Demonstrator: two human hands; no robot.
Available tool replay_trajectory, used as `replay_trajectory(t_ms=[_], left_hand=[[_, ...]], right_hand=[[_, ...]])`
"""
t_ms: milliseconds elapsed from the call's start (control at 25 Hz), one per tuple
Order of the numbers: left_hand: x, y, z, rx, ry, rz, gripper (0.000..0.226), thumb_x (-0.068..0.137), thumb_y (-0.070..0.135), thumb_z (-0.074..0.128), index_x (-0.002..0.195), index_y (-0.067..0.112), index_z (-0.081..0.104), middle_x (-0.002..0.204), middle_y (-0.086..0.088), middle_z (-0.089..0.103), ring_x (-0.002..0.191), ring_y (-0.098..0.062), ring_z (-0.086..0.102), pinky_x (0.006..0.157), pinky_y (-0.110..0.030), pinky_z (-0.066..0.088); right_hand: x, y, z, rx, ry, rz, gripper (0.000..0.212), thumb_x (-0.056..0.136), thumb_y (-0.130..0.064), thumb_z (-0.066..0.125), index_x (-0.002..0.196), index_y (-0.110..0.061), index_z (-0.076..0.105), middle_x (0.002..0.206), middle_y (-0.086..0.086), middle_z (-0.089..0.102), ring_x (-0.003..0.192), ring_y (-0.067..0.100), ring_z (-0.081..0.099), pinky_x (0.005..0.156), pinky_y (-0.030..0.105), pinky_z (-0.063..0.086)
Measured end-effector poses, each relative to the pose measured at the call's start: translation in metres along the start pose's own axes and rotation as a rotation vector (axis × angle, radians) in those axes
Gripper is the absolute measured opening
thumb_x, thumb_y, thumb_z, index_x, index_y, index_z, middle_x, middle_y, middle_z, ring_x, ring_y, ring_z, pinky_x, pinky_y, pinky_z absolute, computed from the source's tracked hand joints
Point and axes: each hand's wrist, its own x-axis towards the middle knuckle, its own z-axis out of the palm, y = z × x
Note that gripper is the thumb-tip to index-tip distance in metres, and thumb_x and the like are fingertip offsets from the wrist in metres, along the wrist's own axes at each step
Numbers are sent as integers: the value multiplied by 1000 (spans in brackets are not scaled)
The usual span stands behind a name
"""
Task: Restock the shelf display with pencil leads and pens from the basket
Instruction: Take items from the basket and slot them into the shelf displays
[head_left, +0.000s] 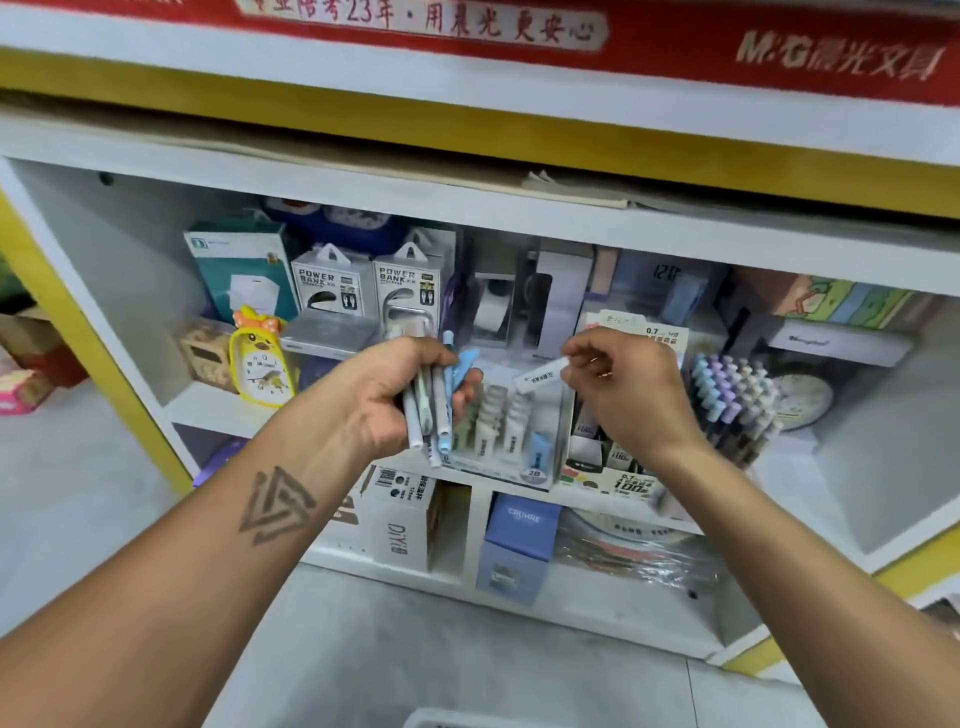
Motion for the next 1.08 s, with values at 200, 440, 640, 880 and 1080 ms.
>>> replay_trajectory(t_ms=[200,440,640,880,1080], left_hand=[[12,1,-6,-36,19,-36,9,93,2,48,98,2,56,79,-20,65,60,-22,57,43,-19,48],[27,1,-11,-36,61,-42,11,92,0,51,83,4,55,71,-17,59,56,-22,55,37,-19,43],[32,-2,-9,-23,68,-80,8,94,1,50,88,3,55,68,-17,60,55,-22,57,37,-18,45],[32,-4,-7,7,81,-81,12,94,2,53,104,-1,58,79,-20,63,61,-24,57,41,-23,51],[32,-5,0,38,112,-50,8,94,4,55,100,0,58,81,-21,63,58,-24,57,39,-23,50]], right_hand=[[15,5,33,-105,85,-128,16,92,-6,66,105,-12,71,88,-8,64,82,12,61,79,33,55],[26,12,57,-210,-39,-171,12,90,-6,69,100,-11,70,89,4,72,80,20,66,73,32,56],[32,8,65,-274,-149,-230,11,92,-9,65,101,-11,72,94,5,73,84,22,66,77,36,56],[33,3,70,-496,-320,-274,26,87,3,58,102,-12,73,96,6,69,91,25,63,80,37,54],[37,-10,55,254,-265,209,17,97,-17,61,108,-21,74,93,-6,74,76,6,67,68,18,52]])
